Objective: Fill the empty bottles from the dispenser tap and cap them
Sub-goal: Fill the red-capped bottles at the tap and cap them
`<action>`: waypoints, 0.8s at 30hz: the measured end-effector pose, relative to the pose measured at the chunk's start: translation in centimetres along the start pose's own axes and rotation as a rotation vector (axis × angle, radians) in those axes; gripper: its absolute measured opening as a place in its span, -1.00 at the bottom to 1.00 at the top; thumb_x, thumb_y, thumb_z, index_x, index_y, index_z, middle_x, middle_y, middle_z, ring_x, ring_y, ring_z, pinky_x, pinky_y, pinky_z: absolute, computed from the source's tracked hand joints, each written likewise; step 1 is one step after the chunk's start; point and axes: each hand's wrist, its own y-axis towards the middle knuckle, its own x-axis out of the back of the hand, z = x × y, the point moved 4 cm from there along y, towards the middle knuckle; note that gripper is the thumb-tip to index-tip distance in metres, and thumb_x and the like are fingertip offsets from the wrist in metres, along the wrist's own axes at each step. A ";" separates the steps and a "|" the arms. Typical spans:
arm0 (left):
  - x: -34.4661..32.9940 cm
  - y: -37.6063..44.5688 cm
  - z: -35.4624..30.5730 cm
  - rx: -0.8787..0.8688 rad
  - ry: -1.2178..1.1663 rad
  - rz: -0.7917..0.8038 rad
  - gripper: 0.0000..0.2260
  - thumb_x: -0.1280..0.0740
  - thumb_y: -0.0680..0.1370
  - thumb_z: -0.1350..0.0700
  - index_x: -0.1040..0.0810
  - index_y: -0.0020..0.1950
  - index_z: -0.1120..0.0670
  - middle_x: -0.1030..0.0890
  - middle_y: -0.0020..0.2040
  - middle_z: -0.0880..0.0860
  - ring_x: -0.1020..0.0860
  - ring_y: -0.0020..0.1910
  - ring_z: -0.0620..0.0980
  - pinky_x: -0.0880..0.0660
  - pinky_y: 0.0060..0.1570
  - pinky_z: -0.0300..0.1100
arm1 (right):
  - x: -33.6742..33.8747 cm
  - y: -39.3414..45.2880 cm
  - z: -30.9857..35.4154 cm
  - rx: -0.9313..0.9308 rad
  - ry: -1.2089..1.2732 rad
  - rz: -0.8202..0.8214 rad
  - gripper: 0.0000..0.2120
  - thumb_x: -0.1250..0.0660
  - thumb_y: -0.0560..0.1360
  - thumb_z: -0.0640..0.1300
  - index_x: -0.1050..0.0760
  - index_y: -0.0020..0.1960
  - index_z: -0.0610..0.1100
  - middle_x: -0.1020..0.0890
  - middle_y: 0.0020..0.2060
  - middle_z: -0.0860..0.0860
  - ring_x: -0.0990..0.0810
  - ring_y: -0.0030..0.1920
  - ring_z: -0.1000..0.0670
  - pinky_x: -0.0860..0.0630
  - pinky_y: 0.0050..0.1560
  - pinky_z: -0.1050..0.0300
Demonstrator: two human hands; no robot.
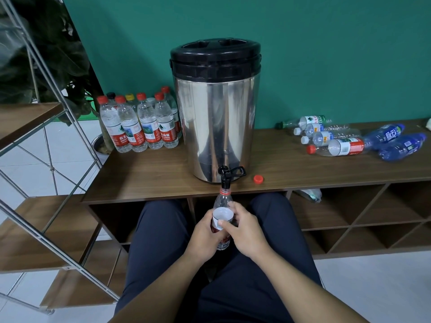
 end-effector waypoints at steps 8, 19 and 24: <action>-0.1 0.1 0.0 0.001 -0.004 0.000 -0.61 -0.54 0.61 0.21 -0.61 0.38 -0.08 -0.76 0.17 -0.11 -0.73 0.16 -0.11 -0.65 0.18 -0.19 | 0.0 0.0 0.0 -0.007 -0.009 -0.002 -0.44 -0.59 0.60 -0.11 -0.52 0.54 0.03 -0.72 0.16 0.22 -0.69 0.22 0.22 -0.62 0.33 0.19; 0.0 0.0 -0.1 -0.001 0.004 -0.010 -0.63 -0.52 0.62 0.25 -0.62 0.37 -0.05 -0.76 0.13 -0.13 -0.72 0.11 -0.15 -0.60 0.10 -0.31 | -0.3 0.3 -0.6 -0.010 -0.007 -0.003 -0.38 -0.61 0.58 -0.08 -0.49 0.58 0.04 -0.71 0.26 0.21 -0.69 0.28 0.20 -0.62 0.41 0.07; 0.0 0.0 -0.1 -0.002 0.002 -0.008 -0.63 -0.51 0.62 0.26 -0.62 0.37 -0.05 -0.76 0.13 -0.12 -0.72 0.12 -0.14 -0.60 0.11 -0.29 | -0.3 0.4 -0.6 -0.013 -0.010 0.000 -0.38 -0.60 0.58 -0.07 -0.49 0.58 0.04 -0.71 0.25 0.22 -0.68 0.28 0.21 -0.61 0.40 0.12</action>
